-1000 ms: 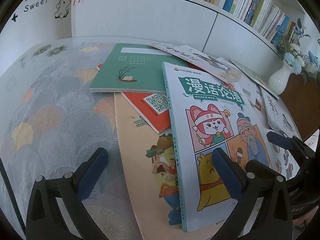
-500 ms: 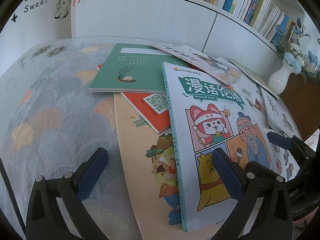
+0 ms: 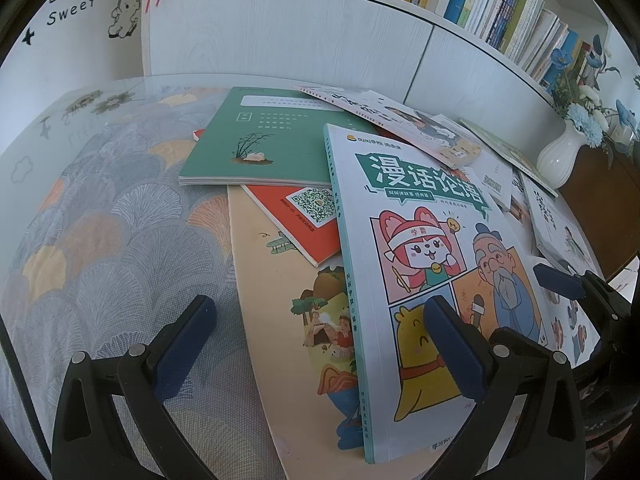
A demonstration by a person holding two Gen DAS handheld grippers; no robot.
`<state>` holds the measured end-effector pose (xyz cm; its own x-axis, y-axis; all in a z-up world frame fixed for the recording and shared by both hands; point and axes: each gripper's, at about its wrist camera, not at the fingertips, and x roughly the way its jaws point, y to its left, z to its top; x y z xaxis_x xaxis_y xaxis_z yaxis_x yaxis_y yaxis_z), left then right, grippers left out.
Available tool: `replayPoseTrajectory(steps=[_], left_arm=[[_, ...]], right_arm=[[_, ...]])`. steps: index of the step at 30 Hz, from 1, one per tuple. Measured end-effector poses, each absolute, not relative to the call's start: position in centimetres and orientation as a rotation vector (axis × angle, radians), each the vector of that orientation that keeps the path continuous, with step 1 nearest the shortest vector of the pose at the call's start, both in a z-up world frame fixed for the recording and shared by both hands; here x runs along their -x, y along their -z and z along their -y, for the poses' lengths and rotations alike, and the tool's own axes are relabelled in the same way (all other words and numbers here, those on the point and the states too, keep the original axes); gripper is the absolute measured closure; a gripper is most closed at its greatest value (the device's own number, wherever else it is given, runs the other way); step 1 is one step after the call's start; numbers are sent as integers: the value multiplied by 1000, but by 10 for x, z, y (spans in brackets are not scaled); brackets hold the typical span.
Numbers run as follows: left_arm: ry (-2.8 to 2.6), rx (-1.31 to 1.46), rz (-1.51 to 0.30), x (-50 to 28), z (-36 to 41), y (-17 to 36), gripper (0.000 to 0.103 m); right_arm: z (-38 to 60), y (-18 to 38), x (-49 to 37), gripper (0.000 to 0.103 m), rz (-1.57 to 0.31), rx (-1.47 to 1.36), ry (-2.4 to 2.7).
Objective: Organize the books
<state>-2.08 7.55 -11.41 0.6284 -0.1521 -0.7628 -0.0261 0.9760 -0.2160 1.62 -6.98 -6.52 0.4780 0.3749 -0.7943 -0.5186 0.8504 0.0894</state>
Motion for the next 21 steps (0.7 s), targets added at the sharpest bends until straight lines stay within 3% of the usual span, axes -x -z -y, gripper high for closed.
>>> replayPoseTrajectory(steps=[3,5,7,21], left_arm=[[95,187,-905,22,-72,112,2],[122,195,-914,24,-71,108,15],[119,186,-920,25,-72,106,17],[207,9,-1027,47,-62,98,17]], right_arm=[[66,65,-14,0,-927,180,-564],[62,65,-11,0,-933,191,-577],[61,64,-11,0,-949,188,-577],[19,58,40,0,-1068,253,-700]])
